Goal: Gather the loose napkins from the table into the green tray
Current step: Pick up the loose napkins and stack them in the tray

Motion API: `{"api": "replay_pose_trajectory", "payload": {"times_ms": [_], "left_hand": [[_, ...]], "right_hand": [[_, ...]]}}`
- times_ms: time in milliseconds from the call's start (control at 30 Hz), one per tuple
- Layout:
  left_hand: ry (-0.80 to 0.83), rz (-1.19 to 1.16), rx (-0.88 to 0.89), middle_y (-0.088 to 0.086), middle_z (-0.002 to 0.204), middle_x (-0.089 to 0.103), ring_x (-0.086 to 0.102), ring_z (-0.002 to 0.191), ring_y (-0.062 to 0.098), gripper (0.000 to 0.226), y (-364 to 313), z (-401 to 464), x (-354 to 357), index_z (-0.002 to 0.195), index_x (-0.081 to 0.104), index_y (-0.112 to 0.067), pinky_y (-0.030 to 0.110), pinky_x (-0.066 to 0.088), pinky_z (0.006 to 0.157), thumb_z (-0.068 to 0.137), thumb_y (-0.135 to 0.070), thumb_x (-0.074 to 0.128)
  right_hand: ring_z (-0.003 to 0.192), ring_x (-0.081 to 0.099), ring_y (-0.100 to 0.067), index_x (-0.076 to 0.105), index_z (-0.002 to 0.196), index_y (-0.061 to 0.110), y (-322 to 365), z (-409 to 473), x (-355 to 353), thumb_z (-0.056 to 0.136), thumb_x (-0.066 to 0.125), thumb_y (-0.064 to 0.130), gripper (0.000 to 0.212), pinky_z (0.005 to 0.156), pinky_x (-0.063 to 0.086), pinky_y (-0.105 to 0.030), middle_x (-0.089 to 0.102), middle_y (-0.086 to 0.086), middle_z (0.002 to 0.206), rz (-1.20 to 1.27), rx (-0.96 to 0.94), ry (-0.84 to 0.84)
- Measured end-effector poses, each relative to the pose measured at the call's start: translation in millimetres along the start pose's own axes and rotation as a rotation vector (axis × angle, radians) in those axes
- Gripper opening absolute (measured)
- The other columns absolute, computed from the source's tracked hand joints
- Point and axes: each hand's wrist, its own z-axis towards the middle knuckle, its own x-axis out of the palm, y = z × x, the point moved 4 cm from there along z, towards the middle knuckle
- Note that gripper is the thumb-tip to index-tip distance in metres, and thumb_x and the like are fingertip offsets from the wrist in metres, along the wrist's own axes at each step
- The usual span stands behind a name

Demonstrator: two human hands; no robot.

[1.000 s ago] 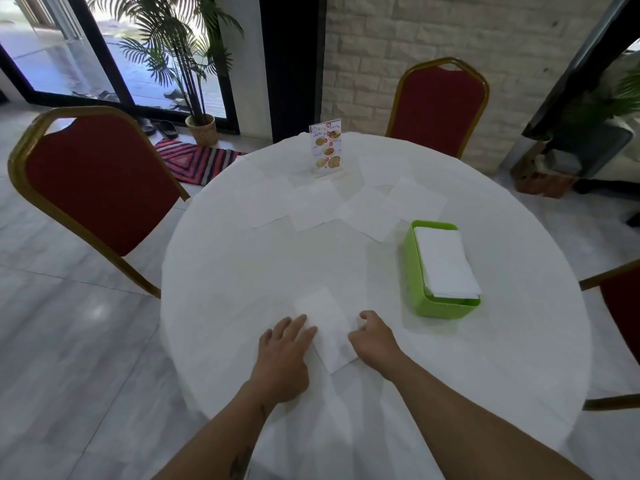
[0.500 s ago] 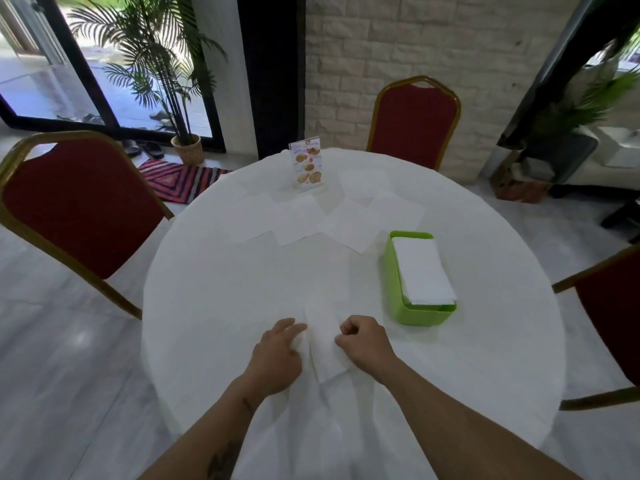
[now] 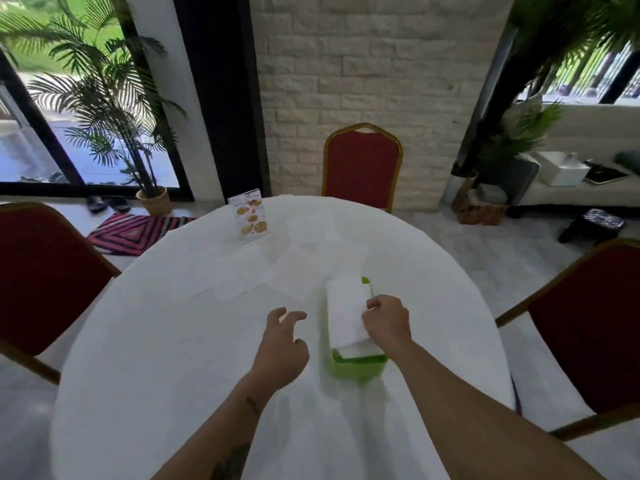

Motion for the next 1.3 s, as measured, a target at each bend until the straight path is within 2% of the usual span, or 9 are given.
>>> {"api": "replay_pose_trajectory", "payload": {"times_ms": [167,333,500,600,700,833,1000,1133,1300], "left_hand": [[0.106,0.16,0.007,0.003,0.153,0.019,0.054,0.116,0.024,0.054,-20.3,10.0,35.4,0.138,0.042,-0.025,0.03,0.041,0.101,0.087,-0.011,0.048],[0.109,0.176,-0.007,0.003,0.151,0.024,0.047,0.126,0.023,0.056,-27.6,15.7,60.4,0.141,0.039,-0.022,0.033,0.04,0.106,0.088,-0.025,0.058],[0.116,0.189,-0.034,-0.001,0.149,0.023,0.047,0.124,0.024,0.068,-31.9,16.8,77.8,0.142,0.036,-0.021,0.038,0.043,0.104,0.082,-0.03,0.066],[0.106,0.215,-0.04,0.0,0.15,0.022,0.046,0.125,0.026,0.068,-31.8,19.8,84.8,0.142,0.035,-0.023,0.04,0.044,0.103,0.081,-0.03,0.064],[0.113,0.271,-0.026,0.0,0.151,0.023,0.046,0.124,0.026,0.064,-30.0,20.8,89.8,0.142,0.036,-0.024,0.04,0.045,0.102,0.082,-0.027,0.059],[0.122,0.304,-0.038,0.0,0.15,0.026,0.046,0.124,0.025,0.061,-24.9,18.2,92.5,0.141,0.037,-0.026,0.038,0.046,0.102,0.082,-0.022,0.055],[0.06,0.182,-0.018,-0.002,0.14,0.039,0.052,0.115,0.018,0.047,-32.5,19.3,86.1,0.132,0.05,-0.022,0.032,0.046,0.099,0.085,-0.018,0.055],[-0.072,0.08,-0.051,-0.006,0.12,0.059,0.058,0.099,0.009,0.037,-26.6,24.6,55.6,0.119,0.06,-0.025,0.025,0.047,0.092,0.086,-0.01,0.053],[-0.179,0.019,-0.118,-0.006,0.103,0.066,0.06,0.092,0.006,0.035,-4.2,33.8,-1.5,0.112,0.064,-0.024,0.026,0.051,0.087,0.087,-0.007,0.048]], "right_hand": [[0.087,0.061,-0.024,0.067,0.095,0.01,-21.9,15.7,-3.7,0.072,0.051,0.007,0.028,0.071,0.045,-0.027,0.067,-0.007,0.098,-0.034,0.068,0.07],[0.106,0.059,-0.028,0.057,0.122,0.014,-24.1,19.8,-5.7,0.077,0.058,0.016,0.045,0.077,0.042,-0.028,0.061,-0.007,0.117,-0.141,-0.002,0.12],[0.117,0.045,-0.026,0.048,0.128,0.017,-19.7,16.8,-7.9,0.079,0.054,0.029,0.051,0.088,0.046,-0.037,0.046,-0.004,0.129,-0.523,-0.318,0.124],[0.128,0.038,-0.027,0.045,0.132,0.018,-27.7,11.1,0.8,0.083,0.048,0.031,0.051,0.101,0.036,-0.042,0.04,-0.004,0.141,-0.72,-0.584,0.227],[0.145,0.023,-0.028,0.03,0.147,0.013,-51.8,4.0,9.7,0.092,0.042,0.029,0.059,0.114,0.02,-0.051,0.024,-0.009,0.158,-0.823,-0.651,0.353],[0.15,0.013,-0.026,0.018,0.153,0.011,-61.7,0.4,14.8,0.09,0.047,0.03,0.072,0.116,0.011,-0.056,0.013,-0.012,0.163,-0.866,-0.64,0.391],[0.134,0.036,-0.024,0.044,0.133,0.018,-27.7,10.7,2.0,0.076,0.029,0.053,0.068,0.113,0.016,-0.053,0.042,-0.003,0.141,-0.806,-0.561,0.373],[0.133,0.037,-0.024,0.044,0.137,0.017,5.5,17.1,14.8,0.083,0.046,0.029,0.055,0.113,0.019,-0.048,0.043,-0.001,0.143,-0.65,-0.573,0.368],[0.134,0.039,-0.027,0.041,0.143,0.015,50.3,17.3,51.2,0.085,0.046,0.023,0.058,0.108,0.031,-0.043,0.041,-0.005,0.148,-0.563,-0.58,0.409]]}}
